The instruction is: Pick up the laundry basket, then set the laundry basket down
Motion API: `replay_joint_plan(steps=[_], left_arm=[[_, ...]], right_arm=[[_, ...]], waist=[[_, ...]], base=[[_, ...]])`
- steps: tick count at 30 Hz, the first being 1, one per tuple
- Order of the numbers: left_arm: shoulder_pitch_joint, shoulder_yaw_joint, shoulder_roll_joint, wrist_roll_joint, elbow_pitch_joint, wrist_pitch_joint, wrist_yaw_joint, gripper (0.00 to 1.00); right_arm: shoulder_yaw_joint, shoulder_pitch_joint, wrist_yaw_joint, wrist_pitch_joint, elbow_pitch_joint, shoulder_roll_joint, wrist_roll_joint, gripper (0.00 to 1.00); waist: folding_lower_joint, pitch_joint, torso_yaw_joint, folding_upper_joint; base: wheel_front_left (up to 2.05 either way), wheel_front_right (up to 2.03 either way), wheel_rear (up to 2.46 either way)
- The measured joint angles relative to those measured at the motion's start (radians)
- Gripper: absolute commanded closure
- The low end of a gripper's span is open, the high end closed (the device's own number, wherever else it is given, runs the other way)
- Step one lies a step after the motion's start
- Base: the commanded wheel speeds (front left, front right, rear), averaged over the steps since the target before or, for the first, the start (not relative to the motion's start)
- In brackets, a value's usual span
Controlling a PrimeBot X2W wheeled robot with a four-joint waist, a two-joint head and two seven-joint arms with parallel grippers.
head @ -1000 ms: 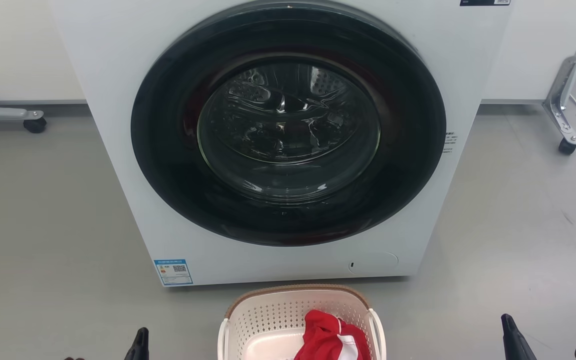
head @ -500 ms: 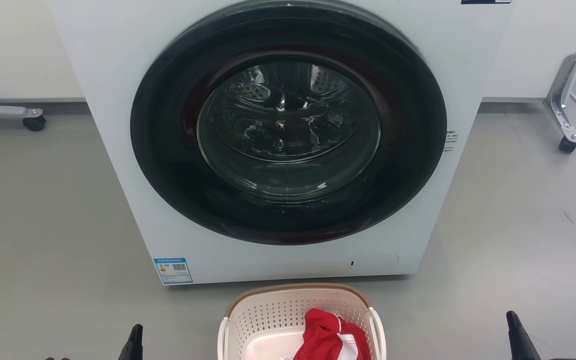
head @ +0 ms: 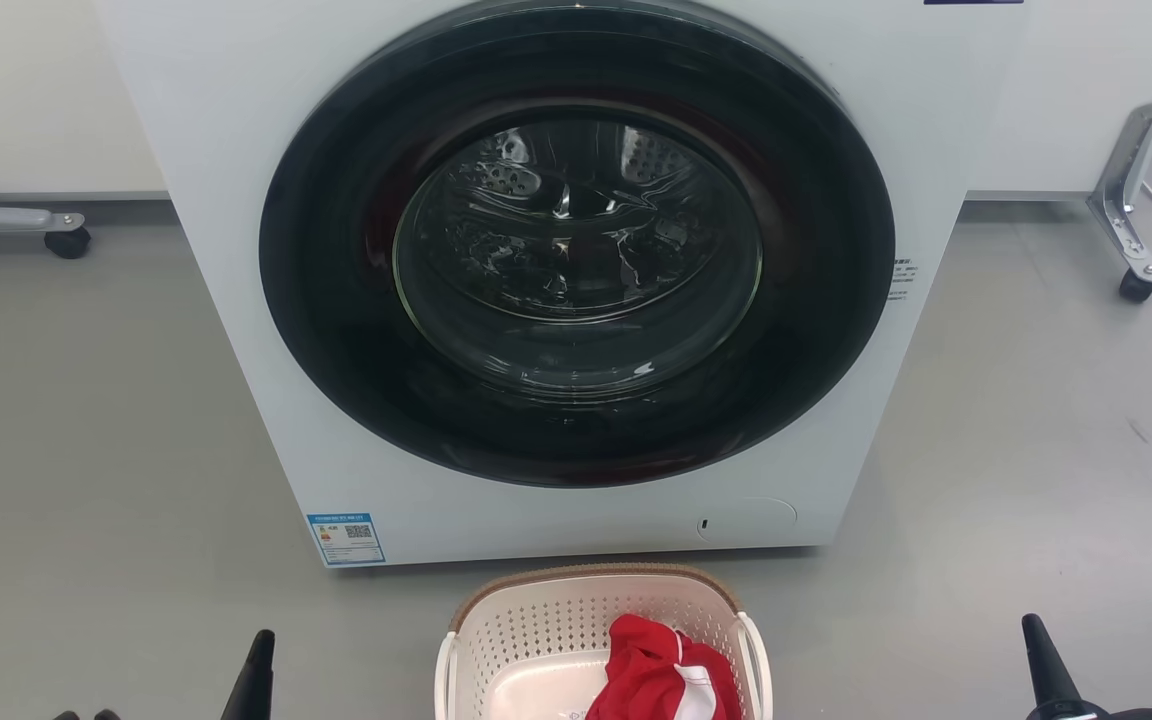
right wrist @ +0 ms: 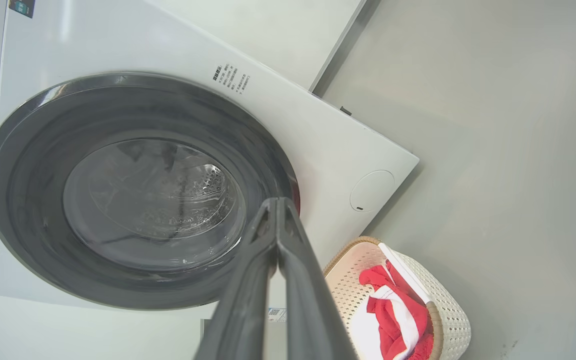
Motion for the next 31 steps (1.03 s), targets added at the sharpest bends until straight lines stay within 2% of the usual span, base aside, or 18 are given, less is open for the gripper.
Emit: replay_joint_plan(steps=[31], left_arm=[[-0.068, 0.124, -0.046, -0.399, 0.057, 0.085, -0.080, 1.00]], right_arm=[[-0.156, -0.046, 0.081, 0.113, 0.034, 0.081, 0.379, 1.00]], waist=[[0.0000, 0.011, 0.000, 0.0000]], base=[[0.00, 0.00, 0.00]])
